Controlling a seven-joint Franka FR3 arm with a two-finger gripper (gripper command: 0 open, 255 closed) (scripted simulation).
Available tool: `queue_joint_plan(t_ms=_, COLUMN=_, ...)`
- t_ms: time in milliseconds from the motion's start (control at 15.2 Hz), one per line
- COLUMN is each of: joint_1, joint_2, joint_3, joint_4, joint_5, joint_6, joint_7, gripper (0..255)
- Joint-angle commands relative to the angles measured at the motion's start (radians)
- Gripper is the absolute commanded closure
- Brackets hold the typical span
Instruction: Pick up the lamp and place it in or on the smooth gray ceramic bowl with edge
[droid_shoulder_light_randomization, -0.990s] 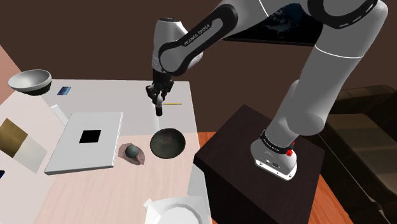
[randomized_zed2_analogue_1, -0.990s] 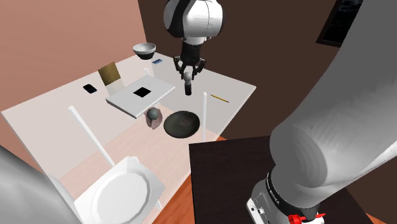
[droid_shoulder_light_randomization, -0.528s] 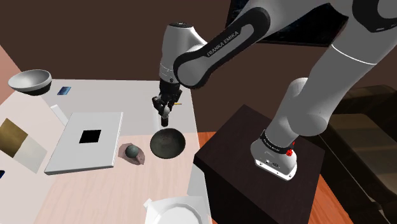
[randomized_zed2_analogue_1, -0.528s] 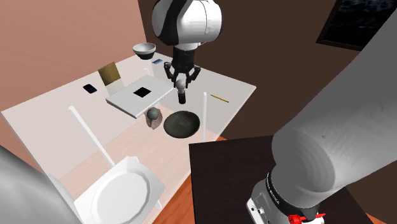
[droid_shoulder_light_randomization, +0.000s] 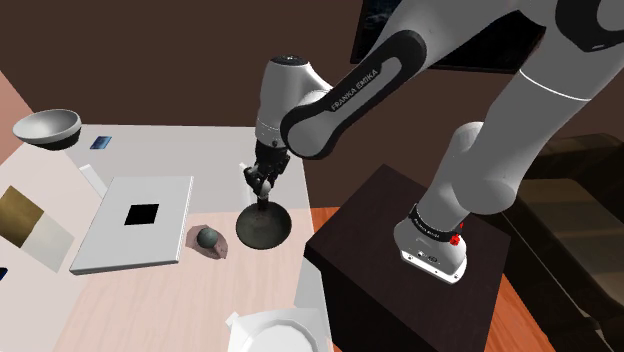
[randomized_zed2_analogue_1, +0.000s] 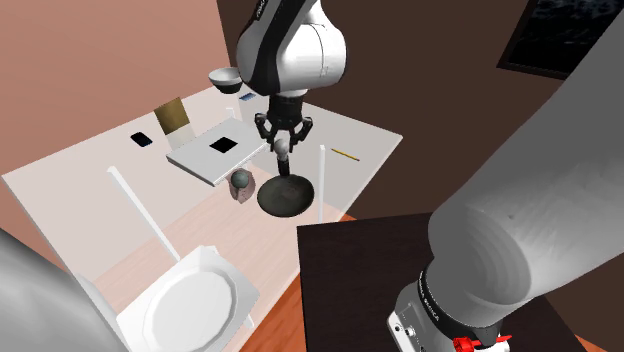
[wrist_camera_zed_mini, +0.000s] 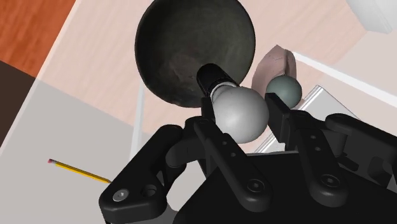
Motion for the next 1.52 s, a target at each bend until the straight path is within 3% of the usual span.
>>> queue_joint_plan(t_ms=0, joint_1=0.0, joint_2=0.026, joint_3=0.0, joint_4=-0.007, joint_5=0.0, joint_6=0.033, joint_7=-0.003, gripper=255)
queue_joint_plan(t_ms=858, joint_1=0.005, joint_2=0.216, joint_3=-0.001, joint_4=-0.017, joint_5=-0.013, joint_6=0.232, joint_7=-0.012, gripper=255)
queue_joint_plan(t_ms=1386, joint_1=0.005, joint_2=0.216, joint_3=-0.001, joint_4=-0.017, joint_5=-0.013, joint_6=0.232, joint_7=-0.012, gripper=255)
queue_joint_plan(t_ms=1452, joint_1=0.005, joint_2=0.216, joint_3=-0.001, joint_4=-0.017, joint_5=-0.013, joint_6=0.232, joint_7=-0.012, gripper=0)
